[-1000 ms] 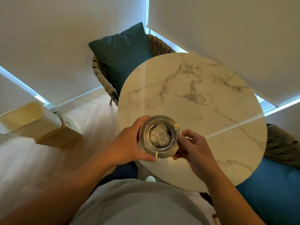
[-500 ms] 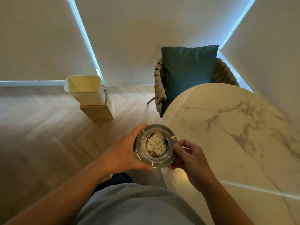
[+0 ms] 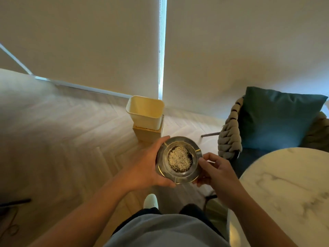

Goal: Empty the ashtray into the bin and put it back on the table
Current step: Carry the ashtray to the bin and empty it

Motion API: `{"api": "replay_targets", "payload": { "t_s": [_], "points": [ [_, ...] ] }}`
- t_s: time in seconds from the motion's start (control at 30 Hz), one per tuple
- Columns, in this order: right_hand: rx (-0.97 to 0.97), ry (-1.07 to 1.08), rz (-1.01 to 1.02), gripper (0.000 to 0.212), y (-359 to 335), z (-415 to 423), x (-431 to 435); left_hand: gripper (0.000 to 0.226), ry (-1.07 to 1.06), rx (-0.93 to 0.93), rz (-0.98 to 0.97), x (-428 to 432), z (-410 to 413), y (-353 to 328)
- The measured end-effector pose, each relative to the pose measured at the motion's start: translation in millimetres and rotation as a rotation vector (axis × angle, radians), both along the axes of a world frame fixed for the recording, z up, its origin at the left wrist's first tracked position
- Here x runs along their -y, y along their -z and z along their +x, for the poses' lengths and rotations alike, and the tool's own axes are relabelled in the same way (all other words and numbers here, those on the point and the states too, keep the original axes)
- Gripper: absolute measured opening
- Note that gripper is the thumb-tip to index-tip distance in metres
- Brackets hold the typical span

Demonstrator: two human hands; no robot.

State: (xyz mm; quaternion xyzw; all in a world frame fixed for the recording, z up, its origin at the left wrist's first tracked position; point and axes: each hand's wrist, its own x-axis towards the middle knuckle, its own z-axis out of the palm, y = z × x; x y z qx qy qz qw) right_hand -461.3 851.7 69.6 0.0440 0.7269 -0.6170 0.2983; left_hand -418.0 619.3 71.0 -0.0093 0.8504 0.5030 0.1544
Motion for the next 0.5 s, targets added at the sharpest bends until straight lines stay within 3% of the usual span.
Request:
{"api": "replay_targets", "payload": {
  "t_s": [0.23,0.5],
  "points": [
    [0.018,-0.077,-0.034,0.017,-0.4,-70.4,57.9,0.116,-0.085,-0.003,0.022,54.9,-48.4,5.2],
    [0.032,-0.128,-0.076,0.017,12.9,-155.4,95.3,0.121,-0.160,0.015,0.010,83.2,-117.1,21.0]
  ]
}}
